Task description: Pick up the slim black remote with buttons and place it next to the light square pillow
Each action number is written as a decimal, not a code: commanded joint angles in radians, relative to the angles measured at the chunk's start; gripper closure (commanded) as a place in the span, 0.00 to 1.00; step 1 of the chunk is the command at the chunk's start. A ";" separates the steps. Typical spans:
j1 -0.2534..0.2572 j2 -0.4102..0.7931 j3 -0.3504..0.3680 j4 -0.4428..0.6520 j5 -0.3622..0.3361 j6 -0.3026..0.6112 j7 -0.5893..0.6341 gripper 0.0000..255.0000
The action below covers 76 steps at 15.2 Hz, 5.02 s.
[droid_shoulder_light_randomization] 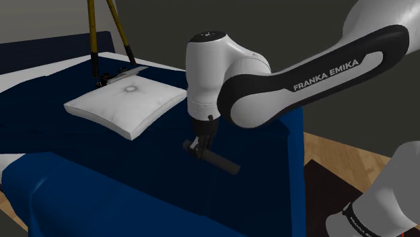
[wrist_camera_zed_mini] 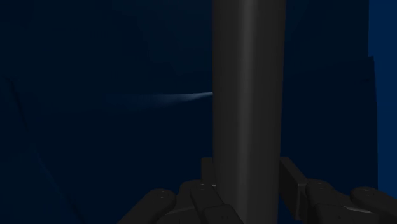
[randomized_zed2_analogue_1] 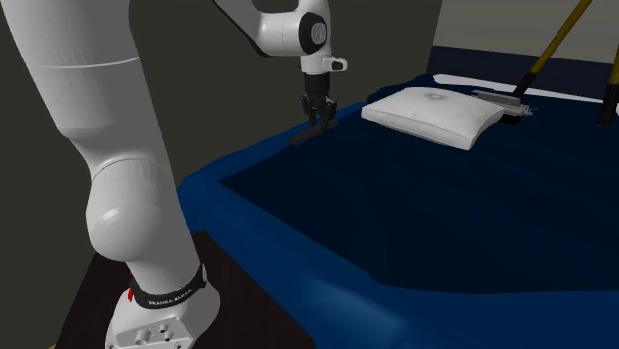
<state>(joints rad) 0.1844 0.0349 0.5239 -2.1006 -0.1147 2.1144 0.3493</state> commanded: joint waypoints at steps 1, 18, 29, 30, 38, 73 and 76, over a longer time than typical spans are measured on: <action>-0.002 -0.013 -0.001 0.016 0.009 -0.026 -0.010 1.00; -0.006 -0.080 -0.006 0.179 0.053 -0.245 -0.054 1.00; 0.038 0.280 -0.014 0.635 -0.121 -0.390 -0.018 1.00; 0.052 0.330 -0.019 0.703 -0.141 -0.413 -0.018 1.00; 0.165 0.635 -0.067 1.137 -0.243 -0.548 -0.048 1.00; 0.103 0.672 -0.087 0.740 -0.280 -0.133 0.028 1.00; 0.103 0.672 -0.087 0.740 -0.280 -0.133 0.028 1.00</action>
<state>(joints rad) 0.2876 0.7065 0.4371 -1.3599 -0.3944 1.9812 0.3768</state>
